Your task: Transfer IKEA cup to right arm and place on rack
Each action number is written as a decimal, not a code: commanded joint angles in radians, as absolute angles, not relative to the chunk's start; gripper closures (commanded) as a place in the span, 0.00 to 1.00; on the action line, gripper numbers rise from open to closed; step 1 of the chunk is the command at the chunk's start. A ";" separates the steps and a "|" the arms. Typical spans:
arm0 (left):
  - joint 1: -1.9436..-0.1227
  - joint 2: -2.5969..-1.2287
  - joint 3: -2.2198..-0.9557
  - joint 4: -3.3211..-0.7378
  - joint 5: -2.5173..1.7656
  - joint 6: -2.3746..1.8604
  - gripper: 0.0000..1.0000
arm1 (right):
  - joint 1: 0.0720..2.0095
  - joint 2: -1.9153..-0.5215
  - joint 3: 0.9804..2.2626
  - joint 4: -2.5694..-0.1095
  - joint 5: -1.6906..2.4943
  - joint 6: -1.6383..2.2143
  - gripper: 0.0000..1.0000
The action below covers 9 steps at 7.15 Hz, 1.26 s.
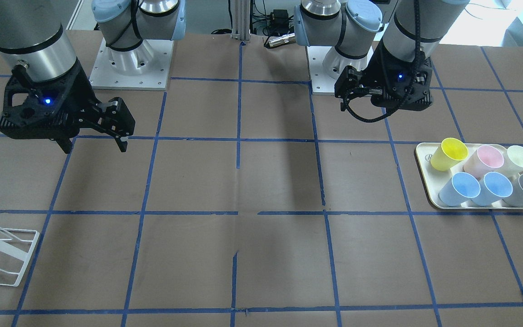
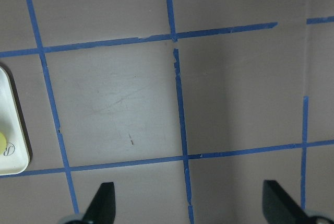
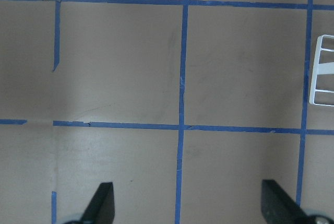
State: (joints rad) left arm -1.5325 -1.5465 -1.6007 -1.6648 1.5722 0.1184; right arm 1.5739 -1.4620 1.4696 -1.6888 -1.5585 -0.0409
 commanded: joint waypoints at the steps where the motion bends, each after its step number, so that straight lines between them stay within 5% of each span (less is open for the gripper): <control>1: -1.468 -1.552 -1.606 -1.664 1.574 0.120 0.00 | 1.574 -1.462 1.470 -1.689 -1.559 -0.041 0.00; 9: -1.137 -1.585 -1.693 -1.550 1.647 0.686 0.00 | 1.574 -1.462 1.470 -1.689 -1.560 -0.041 0.00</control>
